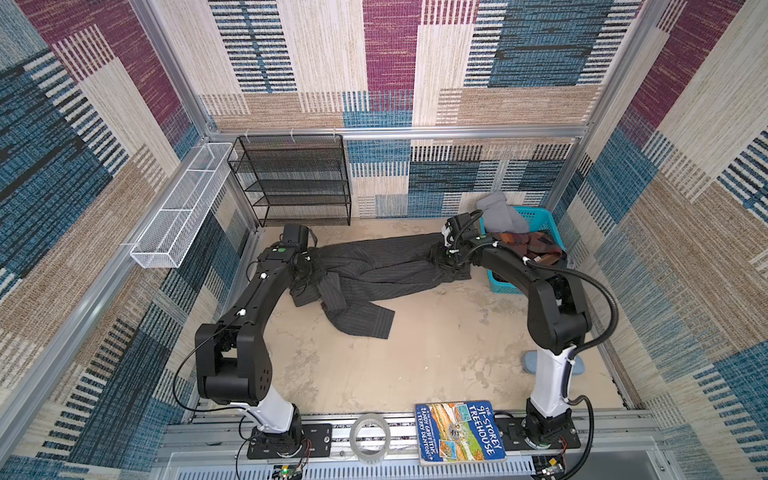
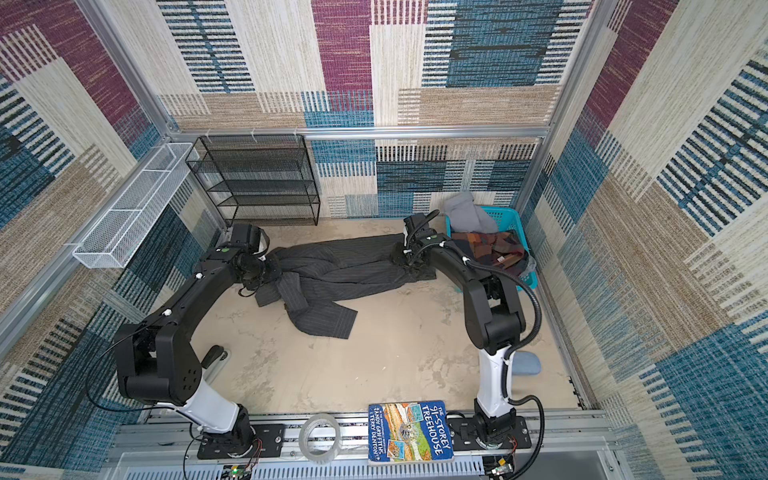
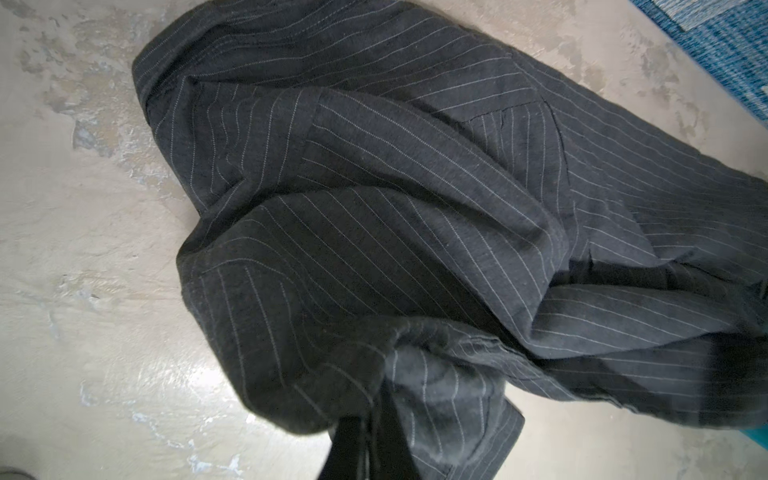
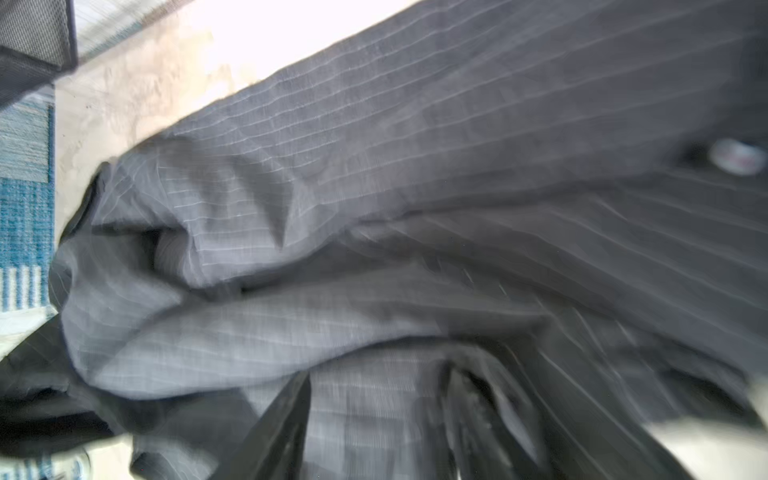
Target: Fold and stack the long sleeve shirts
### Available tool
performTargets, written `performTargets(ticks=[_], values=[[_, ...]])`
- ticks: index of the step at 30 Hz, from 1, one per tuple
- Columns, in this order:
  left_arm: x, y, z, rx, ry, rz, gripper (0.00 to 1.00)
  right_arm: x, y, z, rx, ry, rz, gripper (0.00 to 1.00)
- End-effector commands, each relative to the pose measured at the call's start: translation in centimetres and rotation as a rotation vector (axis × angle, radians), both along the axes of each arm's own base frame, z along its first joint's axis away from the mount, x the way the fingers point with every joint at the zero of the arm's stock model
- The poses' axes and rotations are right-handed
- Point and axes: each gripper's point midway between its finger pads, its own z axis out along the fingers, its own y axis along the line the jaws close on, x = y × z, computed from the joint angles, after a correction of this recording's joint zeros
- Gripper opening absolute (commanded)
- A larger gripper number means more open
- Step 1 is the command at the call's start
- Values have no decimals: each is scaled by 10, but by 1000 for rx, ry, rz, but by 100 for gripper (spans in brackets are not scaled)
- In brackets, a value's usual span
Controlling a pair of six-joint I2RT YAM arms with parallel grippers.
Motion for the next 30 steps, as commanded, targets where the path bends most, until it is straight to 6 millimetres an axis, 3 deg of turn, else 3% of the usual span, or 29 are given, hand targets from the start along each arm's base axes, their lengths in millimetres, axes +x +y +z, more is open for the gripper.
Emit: performTargets(ticks=[1, 4, 7, 11, 13, 20, 30], values=[[0, 1, -1, 15, 11, -9, 0, -24, -22, 13, -54, -32, -47, 61], [1, 1, 0, 18, 8, -9, 0, -50, -33, 24, -28, -42, -88, 62], [0, 0, 2, 20, 3, -10, 0, -76, -26, 31, 63, -46, -97, 62], [0, -1, 4, 15, -2, -11, 0, -107, -6, 17, 167, -17, -117, 62], [0, -2, 4, 12, -3, -14, 0, -114, 3, 10, 261, -24, -140, 62], [-3, -6, 9, 6, -11, -31, 0, -96, 20, 5, 410, -97, -173, 66], [-9, -2, 12, 27, -8, -25, 0, -70, 41, -26, 457, -40, -177, 66]])
